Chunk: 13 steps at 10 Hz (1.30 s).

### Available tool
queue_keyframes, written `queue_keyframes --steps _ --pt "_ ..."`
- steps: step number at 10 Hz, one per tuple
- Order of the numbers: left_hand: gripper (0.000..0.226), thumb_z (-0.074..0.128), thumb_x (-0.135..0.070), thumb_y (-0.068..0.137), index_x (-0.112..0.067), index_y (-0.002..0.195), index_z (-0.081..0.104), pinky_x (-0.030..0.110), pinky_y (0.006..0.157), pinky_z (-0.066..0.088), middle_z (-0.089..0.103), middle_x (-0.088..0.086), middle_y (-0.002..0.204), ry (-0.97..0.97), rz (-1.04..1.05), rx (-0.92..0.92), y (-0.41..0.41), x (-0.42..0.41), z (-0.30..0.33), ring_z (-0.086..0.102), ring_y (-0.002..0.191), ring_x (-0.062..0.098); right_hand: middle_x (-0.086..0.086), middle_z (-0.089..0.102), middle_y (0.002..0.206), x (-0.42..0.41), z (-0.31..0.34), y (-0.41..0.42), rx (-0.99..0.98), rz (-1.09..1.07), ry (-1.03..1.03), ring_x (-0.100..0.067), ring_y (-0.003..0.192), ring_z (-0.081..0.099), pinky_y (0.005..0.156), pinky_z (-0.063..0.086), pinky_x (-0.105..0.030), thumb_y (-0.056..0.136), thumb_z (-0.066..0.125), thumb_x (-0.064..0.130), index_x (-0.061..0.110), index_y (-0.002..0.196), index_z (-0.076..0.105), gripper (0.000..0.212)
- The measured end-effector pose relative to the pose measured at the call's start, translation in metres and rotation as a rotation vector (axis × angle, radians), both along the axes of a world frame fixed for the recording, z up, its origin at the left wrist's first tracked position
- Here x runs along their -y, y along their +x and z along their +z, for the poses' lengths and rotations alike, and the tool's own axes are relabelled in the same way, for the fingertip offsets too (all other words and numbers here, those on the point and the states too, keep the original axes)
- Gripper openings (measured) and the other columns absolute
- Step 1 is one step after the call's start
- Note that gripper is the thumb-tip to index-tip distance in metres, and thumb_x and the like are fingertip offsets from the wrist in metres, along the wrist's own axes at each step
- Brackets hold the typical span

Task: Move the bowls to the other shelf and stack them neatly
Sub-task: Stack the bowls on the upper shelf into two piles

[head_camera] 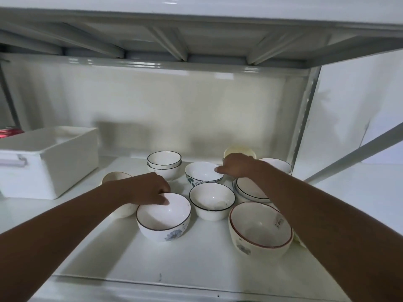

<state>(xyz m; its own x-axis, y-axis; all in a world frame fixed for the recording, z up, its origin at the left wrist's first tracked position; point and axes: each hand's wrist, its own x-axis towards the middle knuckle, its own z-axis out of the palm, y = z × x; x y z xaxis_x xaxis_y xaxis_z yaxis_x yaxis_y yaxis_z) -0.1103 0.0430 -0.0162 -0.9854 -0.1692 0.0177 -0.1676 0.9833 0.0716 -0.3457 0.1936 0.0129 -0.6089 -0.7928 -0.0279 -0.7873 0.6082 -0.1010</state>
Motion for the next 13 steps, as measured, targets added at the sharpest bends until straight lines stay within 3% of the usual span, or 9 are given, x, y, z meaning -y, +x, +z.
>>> queue_keyframes --steps 1,2,3,4,6,8,9,11,13 --pt "0.024 0.062 -0.026 0.090 -0.006 0.077 0.060 0.026 0.064 0.036 0.050 -0.002 0.069 0.002 0.001 -0.015 0.000 0.000 -0.003 0.048 0.071 0.013 -0.009 0.067 0.117 0.018 -0.011 0.001 0.090 -0.066 -0.059 -0.029 0.113 0.059 0.105 0.039 -0.042 0.096 0.047 0.049 0.009 0.114 0.063 0.047" --pt "0.022 0.059 -0.029 0.091 -0.015 0.075 0.058 0.016 0.061 0.032 0.044 -0.010 0.066 -0.027 0.019 -0.011 0.002 0.001 -0.005 0.045 0.068 0.006 0.000 0.059 0.079 0.030 -0.021 0.002 0.101 -0.113 -0.047 -0.027 0.094 0.059 0.096 0.040 -0.040 0.086 0.048 0.034 0.015 0.088 0.060 0.023" --pt "0.037 0.058 -0.030 0.092 -0.027 0.061 0.037 0.012 0.056 0.027 0.040 -0.011 0.064 -0.057 0.036 -0.021 0.002 0.001 -0.010 0.041 0.063 -0.001 -0.001 0.044 0.068 0.032 -0.024 0.003 0.166 -0.154 -0.079 -0.027 0.081 0.053 0.071 0.046 -0.032 0.092 0.051 0.019 0.006 0.111 0.066 0.027" --pt "0.039 0.056 -0.032 0.093 -0.029 0.061 0.033 0.011 0.056 0.026 0.039 -0.012 0.066 -0.071 0.062 -0.022 0.000 0.005 -0.014 0.041 0.068 0.007 -0.002 0.042 0.068 0.026 -0.017 0.011 0.230 -0.224 -0.145 -0.017 0.058 0.042 0.049 0.031 -0.025 0.095 0.050 0.009 -0.002 0.124 0.060 0.032" --pt "0.033 0.056 -0.031 0.094 -0.025 0.065 0.041 0.011 0.057 0.027 0.040 -0.013 0.067 -0.071 0.054 0.014 -0.004 0.008 -0.015 0.044 0.070 0.007 -0.005 0.059 0.054 0.025 -0.008 0.009 0.269 -0.214 -0.254 -0.016 0.048 0.055 0.046 0.042 -0.020 0.087 0.048 0.000 0.001 0.069 0.055 0.020" --pt "0.030 0.056 -0.031 0.093 -0.022 0.068 0.044 0.011 0.054 0.029 0.044 -0.010 0.067 -0.081 0.047 0.052 -0.004 0.007 -0.012 0.046 0.071 0.010 -0.009 0.064 0.042 -0.001 0.023 -0.014 0.408 -0.191 -0.378 -0.015 0.036 0.065 0.042 0.047 -0.015 0.083 0.047 -0.005 -0.017 0.097 0.060 0.022" --pt "0.022 0.057 -0.030 0.093 -0.017 0.075 0.052 0.013 0.057 0.030 0.048 -0.008 0.070 -0.045 0.053 0.053 -0.003 0.005 -0.010 0.048 0.074 0.012 -0.003 0.064 0.040 -0.006 0.028 -0.008 0.381 -0.166 -0.333 -0.010 0.037 0.064 0.035 0.036 -0.008 0.082 0.049 -0.002 -0.006 0.094 0.060 0.017" --pt "0.022 0.057 -0.029 0.093 -0.014 0.077 0.055 0.027 0.066 0.037 0.056 0.003 0.079 -0.004 0.072 0.044 -0.001 -0.002 -0.007 0.051 0.077 0.017 -0.028 0.072 0.074 -0.013 0.028 0.013 0.449 -0.047 -0.315 -0.018 0.042 0.068 0.055 0.053 -0.021 0.082 0.049 -0.007 -0.013 0.095 0.064 0.021" --pt "0.028 0.058 -0.029 0.091 -0.018 0.067 0.051 0.028 0.065 0.037 0.053 -0.001 0.069 0.033 0.098 0.023 0.003 -0.001 -0.006 0.050 0.073 0.016 -0.023 0.068 0.059 0.000 0.017 0.012 0.507 -0.124 -0.370 -0.027 0.047 0.066 0.047 0.056 -0.028 0.085 0.045 -0.008 -0.026 0.100 0.057 0.027"
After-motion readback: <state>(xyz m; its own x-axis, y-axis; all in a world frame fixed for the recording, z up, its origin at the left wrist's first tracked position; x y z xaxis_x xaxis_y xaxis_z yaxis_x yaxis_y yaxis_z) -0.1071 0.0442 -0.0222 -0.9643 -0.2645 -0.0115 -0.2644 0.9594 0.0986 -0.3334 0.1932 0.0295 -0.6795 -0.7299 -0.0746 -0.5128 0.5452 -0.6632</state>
